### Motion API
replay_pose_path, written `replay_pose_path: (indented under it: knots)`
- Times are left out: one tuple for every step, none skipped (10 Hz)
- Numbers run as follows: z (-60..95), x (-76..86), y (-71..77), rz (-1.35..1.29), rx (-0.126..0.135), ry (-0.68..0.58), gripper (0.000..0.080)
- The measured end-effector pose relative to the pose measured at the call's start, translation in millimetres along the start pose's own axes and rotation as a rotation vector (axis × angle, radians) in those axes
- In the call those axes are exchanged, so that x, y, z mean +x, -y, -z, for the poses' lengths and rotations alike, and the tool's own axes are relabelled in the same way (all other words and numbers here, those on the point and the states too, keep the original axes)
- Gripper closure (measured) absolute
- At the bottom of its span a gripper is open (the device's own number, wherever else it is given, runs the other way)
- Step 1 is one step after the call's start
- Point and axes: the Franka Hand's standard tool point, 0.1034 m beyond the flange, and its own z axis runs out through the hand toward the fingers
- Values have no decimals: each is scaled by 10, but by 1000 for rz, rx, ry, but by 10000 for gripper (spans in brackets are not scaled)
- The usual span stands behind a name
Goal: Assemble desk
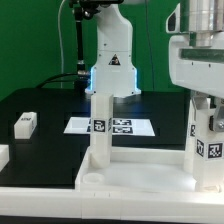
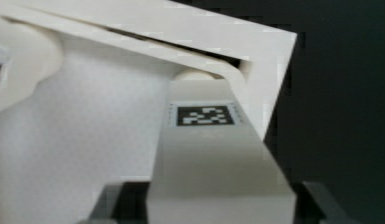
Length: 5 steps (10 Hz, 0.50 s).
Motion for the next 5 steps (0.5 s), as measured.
replay_pose_path:
  knots:
    - [0, -4, 1, -72, 1, 4, 509]
    - [-2, -8, 1, -121, 0, 4, 509]
    - [-2, -12, 2, -147, 1, 4, 509]
    - [-2, -13, 3, -128, 2, 3, 509]
    - [-3, -10, 3, -91, 2, 3, 409]
